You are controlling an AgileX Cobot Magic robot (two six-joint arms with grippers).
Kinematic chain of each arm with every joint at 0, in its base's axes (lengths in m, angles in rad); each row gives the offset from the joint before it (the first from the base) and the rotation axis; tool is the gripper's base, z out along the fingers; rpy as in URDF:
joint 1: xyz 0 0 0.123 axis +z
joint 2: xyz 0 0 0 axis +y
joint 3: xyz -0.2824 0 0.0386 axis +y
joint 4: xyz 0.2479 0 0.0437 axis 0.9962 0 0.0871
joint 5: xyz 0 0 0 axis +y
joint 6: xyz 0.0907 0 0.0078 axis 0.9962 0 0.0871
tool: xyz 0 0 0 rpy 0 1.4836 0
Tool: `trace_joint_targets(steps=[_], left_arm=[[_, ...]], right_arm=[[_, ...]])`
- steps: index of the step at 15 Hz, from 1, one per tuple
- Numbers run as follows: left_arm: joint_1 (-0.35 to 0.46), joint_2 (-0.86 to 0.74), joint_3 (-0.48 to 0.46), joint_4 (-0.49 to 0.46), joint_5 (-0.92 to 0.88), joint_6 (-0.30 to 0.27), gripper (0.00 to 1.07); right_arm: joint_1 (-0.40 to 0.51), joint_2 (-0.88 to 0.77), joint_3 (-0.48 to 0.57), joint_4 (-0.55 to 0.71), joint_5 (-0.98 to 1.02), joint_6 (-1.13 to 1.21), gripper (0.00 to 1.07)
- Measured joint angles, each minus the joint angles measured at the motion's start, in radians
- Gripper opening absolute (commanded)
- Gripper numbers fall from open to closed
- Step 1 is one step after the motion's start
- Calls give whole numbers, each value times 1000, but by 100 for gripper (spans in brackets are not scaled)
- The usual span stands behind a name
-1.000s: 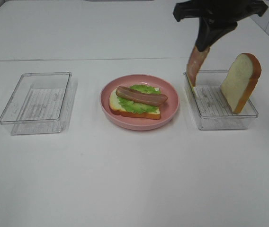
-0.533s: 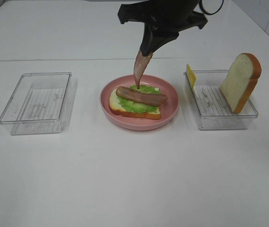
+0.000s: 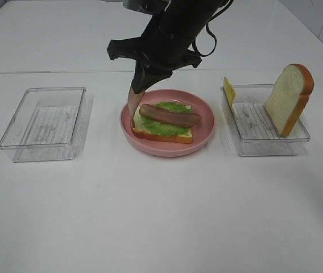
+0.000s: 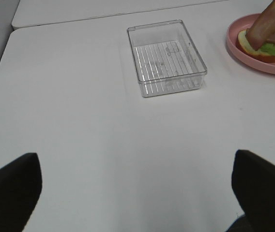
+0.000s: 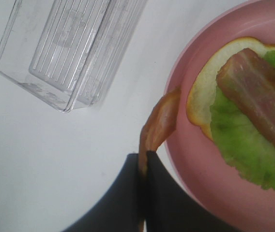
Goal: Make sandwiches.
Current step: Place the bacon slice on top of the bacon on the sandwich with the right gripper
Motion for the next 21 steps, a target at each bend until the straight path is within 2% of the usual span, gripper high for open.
trace_joint_targets(steps=[2,4,10,16,17,18,19,20,21], left_arm=[[0,0,0,0,0,0,100],[0,0,0,0,0,0,100],[0,0,0,0,0,0,100],[0,0,0,0,0,0,100],[0,0,0,0,0,0,100],[0,0,0,0,0,0,100],[0,0,0,0,0,0,100],[0,0,0,0,0,0,100],[0,0,0,0,0,0,100]], right_arm=[[0,31,-29,-71,-3,-1,0],[0,79,-52,-219,-14,29,0],[0,127,-54,-479,-57,105,0],[0,157,-55,-542,-78,113,2],[0,161,-55,-545,-84,113,16],[0,161,-55,-545,-90,115,39],[0,161,-55,-547,-94,124,65],[0,161,-55,-547,-95,134,81],[0,161,-55,-547,-95,139,85]])
